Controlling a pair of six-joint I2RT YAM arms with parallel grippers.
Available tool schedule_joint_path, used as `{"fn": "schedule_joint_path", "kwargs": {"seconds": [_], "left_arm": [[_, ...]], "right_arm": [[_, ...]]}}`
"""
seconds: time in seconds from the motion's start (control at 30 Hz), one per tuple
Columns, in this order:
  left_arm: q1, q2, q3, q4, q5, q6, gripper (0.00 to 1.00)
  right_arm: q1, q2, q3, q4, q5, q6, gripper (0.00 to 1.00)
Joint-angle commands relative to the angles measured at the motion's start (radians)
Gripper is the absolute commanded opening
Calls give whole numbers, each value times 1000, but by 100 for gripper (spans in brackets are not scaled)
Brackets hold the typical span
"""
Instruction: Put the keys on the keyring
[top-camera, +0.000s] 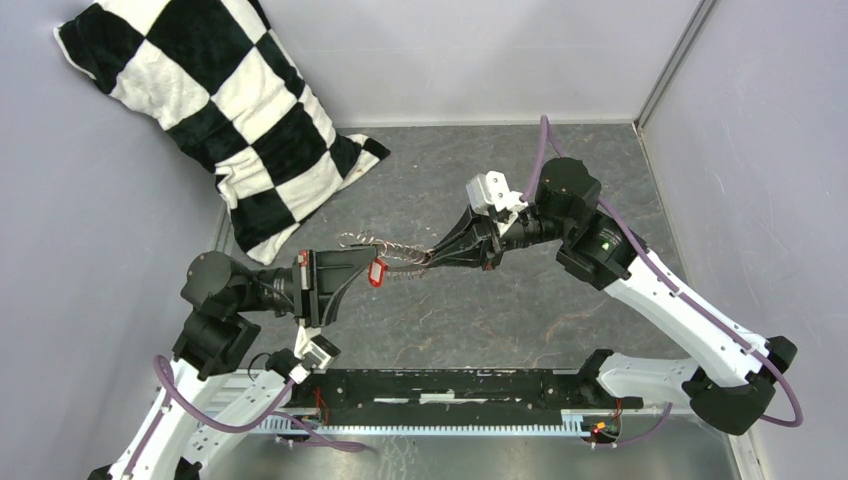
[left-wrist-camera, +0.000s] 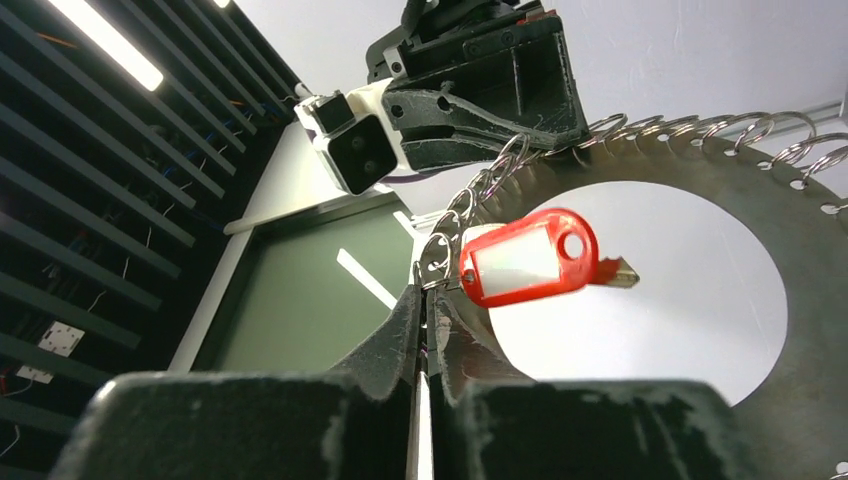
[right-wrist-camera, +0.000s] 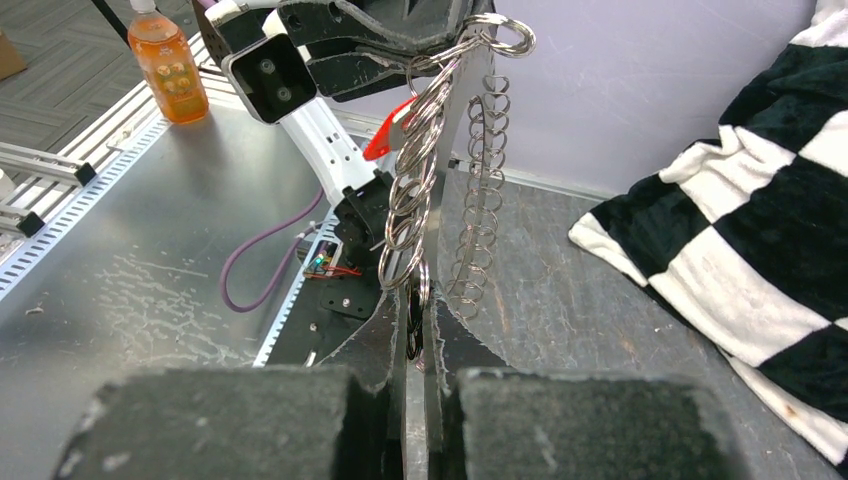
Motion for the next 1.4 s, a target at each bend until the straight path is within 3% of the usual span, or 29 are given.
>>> {"fn": "schedule_joint_path", "kwargs": {"seconds": [0.0, 0.1, 0.23, 0.3, 0.37, 0.43, 0.53, 0.6, 0.67, 0.8, 0.93, 1.07, 1.2, 1.37], "left_arm": [[1, 12, 42, -1, 13, -57, 3], [1, 14, 60, -3, 25, -144, 2], [1, 38, 129, -107, 35, -249, 2], [0, 57, 165, -136, 15, -359, 2], [1, 78, 193, -140, -21, -495, 2], [1, 90, 198, -141, -70, -594, 2], [1, 95, 191, -140, -130, -702, 2], [1, 99, 191, -117, -181, -790, 2], [1, 108, 203, -110, -229, -865, 2], [1, 136, 227, -151, -304, -936, 2], [1, 175, 262, -202, -359, -1033, 2], [1, 189, 255, -209, -392, -1094, 2], [1, 232, 294, -213, -466, -1208, 2], [0, 260, 324, -245, -512, -1233, 2]], "right_arm": [[19, -31, 3, 12, -45, -25, 1], [17, -32, 2, 6, -31, -35, 1], [18, -32, 3, -11, 42, -55, 8], [16, -28, 12, -32, 134, -61, 20], [18, -25, 16, -52, 191, -82, 22], [17, -24, 23, -64, 271, -81, 32], [18, -22, 40, -105, 396, -100, 51], [19, -27, 46, -128, 463, -121, 57], [18, -43, 50, -139, 547, -130, 75], [17, -86, 52, -110, 662, -157, 87], [18, -118, 57, -59, 681, -173, 89], [21, -74, 95, -13, 597, -179, 88], [79, -4, 126, 10, 562, -197, 80], [143, 44, 122, 58, 565, -211, 67]]}}
